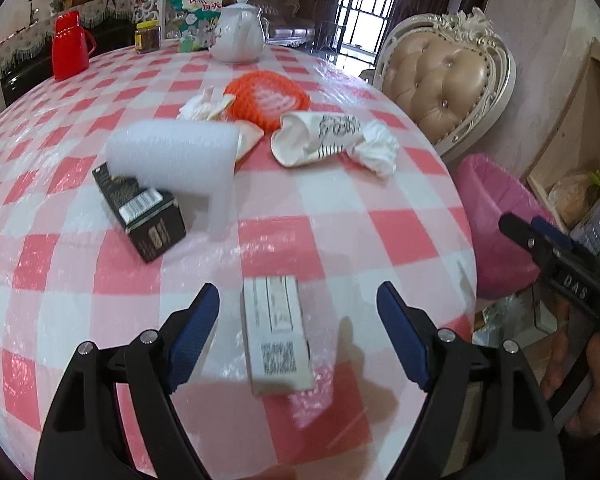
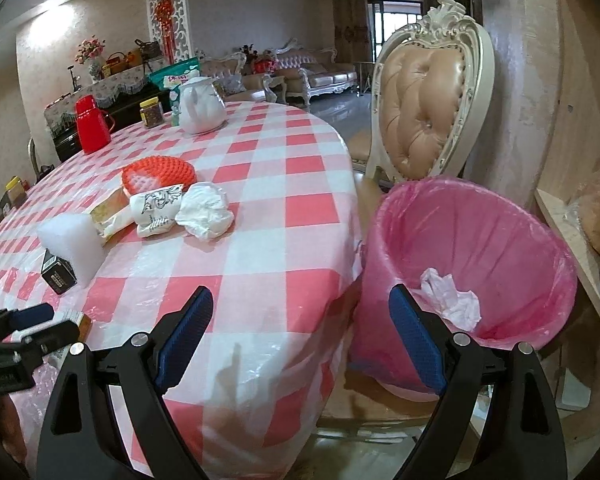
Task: Collect trash
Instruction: 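Grasp the small cardboard box with the left tool while the right tool grasps a white tissue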
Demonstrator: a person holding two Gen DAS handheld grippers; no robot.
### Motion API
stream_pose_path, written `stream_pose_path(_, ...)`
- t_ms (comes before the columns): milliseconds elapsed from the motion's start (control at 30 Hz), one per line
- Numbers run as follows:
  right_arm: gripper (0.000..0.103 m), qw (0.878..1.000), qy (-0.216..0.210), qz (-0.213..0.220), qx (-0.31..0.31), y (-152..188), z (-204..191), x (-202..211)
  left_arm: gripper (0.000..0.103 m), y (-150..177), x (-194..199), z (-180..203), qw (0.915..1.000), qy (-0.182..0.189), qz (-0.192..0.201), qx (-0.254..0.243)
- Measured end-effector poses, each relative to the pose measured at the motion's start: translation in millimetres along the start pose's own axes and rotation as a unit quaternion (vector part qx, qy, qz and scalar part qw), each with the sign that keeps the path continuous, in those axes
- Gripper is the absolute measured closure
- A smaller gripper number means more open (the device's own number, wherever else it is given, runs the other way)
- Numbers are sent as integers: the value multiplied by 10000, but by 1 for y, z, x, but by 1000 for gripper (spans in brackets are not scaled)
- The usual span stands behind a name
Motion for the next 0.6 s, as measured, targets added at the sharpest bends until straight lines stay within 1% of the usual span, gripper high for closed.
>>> stream_pose_path(167, 19, 10000, -71, -34, 56, 0, -7, -4, 38, 6, -2, -1, 9999, -137, -67, -60)
stream_pose_path(233, 19, 9999, -87, -33, 77, -1, -9, -4, 40, 7, -3, -2, 9997, -185, -99, -80)
stream_pose_path(333, 19, 9999, -104, -32, 103, -2, -11, -6, 47, 8, -7, -3, 9995, -241, -169, -120)
stream_pose_path(400, 19, 9998, -115, -40, 124, -3, -13, -7, 56, 9, -11, -4, 9992, -279, -239, -134)
stream_pose_path(433, 19, 9998, -122, -44, 136, -4, -14, -8, 59, 10, -12, -5, 9992, -282, -260, -131)
stream_pose_path(500, 19, 9997, -146, -65, 173, -5, -16, -10, 70, 10, -13, -6, 9991, -311, -257, -144)
stream_pose_path(600, 19, 9995, -176, -92, 228, -6, -21, -14, 70, 10, -14, -7, 9993, -267, -257, -111)
Point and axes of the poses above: each gripper's, at about its wrist camera, not at the fingertips, and x roughly against the way its jaws point, z to its right, y to its underside, the point moved 2 cm from there along -x, roughly the way its jaws point, and after that the axes turned 7 degrees about x, right-handed, at the moved point
